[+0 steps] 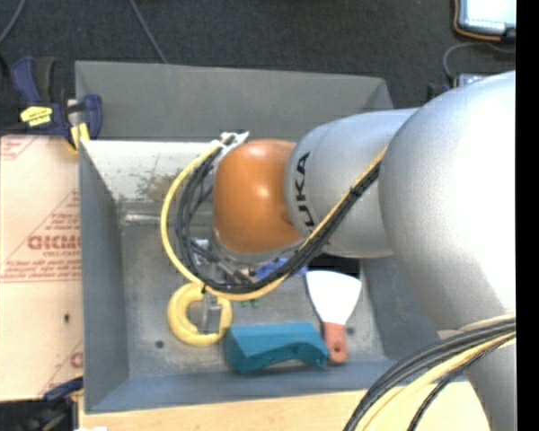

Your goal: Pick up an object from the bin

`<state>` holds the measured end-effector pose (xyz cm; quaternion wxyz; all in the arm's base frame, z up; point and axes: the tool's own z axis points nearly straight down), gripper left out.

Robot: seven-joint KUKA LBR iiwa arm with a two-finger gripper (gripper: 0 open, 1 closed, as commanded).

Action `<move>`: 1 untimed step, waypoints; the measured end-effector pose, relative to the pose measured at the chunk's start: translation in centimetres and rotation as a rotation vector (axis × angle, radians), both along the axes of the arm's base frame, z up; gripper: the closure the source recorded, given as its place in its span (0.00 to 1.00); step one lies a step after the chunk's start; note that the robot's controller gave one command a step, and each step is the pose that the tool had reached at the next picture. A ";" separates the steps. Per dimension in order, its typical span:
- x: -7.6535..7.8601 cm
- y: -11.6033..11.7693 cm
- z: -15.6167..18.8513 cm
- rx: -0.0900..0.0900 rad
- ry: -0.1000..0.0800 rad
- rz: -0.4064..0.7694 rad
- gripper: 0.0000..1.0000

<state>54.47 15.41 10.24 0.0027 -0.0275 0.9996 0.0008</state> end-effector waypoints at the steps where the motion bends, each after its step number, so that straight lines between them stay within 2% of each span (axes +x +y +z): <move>1: -1.2 0.8 -2.7 0.005 -0.011 0.308 1.00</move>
Offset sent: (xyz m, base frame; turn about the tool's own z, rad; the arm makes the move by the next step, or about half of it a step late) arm 0.0000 0.0000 0.0000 0.0000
